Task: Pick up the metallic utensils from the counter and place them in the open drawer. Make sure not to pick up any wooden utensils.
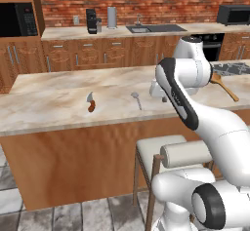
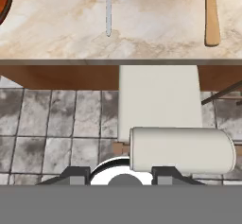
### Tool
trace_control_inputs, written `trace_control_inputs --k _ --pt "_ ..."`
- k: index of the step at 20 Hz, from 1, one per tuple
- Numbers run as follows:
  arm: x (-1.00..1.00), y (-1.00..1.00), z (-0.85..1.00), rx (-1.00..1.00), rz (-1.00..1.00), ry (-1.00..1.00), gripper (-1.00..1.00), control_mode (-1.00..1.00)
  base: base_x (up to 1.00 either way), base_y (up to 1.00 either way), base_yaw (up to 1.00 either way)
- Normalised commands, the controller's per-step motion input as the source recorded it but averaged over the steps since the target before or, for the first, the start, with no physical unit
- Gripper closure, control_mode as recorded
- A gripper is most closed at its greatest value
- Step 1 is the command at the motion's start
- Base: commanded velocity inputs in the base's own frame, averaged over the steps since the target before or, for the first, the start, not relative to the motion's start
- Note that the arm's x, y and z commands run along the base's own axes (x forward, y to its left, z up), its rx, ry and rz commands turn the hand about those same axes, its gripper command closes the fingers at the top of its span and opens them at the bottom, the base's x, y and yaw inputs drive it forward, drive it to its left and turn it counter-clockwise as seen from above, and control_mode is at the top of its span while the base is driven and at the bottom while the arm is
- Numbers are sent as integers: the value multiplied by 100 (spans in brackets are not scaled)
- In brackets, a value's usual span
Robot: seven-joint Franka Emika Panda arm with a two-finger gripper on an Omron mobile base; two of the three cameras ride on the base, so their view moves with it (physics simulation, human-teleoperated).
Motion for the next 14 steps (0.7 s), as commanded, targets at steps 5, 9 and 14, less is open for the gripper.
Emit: trace_control_inputs --k 5,9,14 --pt "0 29 0 0 -3 -2 -100 -100 0 0 0" --pt "-1 73 0 0 -10 -4 -100 -100 0 0 0" --pt "-17 90 0 0 -3 -12 -100 -100 0 0 0"
